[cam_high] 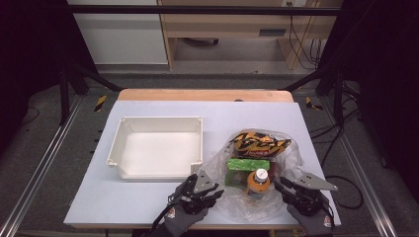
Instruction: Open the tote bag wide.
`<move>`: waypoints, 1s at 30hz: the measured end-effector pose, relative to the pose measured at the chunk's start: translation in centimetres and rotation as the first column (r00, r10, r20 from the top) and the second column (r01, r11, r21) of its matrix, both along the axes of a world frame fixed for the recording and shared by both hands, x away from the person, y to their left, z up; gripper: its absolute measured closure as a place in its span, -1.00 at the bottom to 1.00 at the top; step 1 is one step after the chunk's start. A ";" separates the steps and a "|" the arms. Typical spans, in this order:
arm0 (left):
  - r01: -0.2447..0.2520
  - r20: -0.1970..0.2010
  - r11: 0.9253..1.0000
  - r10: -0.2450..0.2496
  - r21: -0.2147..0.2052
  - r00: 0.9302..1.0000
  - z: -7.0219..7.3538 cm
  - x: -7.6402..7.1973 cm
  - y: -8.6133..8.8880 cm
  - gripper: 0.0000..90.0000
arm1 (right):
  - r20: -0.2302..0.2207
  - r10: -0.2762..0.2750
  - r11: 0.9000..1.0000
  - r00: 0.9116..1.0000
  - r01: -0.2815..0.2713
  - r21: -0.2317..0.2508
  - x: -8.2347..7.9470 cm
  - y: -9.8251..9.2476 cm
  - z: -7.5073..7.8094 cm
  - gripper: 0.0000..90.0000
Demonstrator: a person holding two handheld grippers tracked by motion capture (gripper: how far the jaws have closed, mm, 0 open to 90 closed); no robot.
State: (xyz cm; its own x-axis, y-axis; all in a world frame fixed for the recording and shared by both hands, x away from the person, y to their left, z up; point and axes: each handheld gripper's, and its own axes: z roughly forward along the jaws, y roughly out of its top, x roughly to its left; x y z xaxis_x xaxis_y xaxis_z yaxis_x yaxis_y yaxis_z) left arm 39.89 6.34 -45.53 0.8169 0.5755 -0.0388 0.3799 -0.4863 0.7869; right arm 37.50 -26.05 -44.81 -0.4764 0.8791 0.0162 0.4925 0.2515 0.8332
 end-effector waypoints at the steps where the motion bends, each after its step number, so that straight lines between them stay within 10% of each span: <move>1: -0.001 -0.003 1.000 0.001 0.001 1.000 -0.1 0.1 0.0 0.56 | 0.000 0.000 1.000 1.000 0.000 0.000 0.0 0.0 0.0 0.55; 18: -0.042 -0.002 0.998 0.042 0.043 0.999 -2.9 0.5 0.2 0.44 | -0.071 -0.148 0.989 0.986 0.146 -0.035 0.5 -2.4 -1.9 0.52; 30: -0.046 0.008 0.998 0.046 0.045 0.999 -3.1 0.7 0.1 0.34 | -0.117 -0.135 0.990 0.984 0.129 -0.058 1.5 -2.9 -3.7 0.48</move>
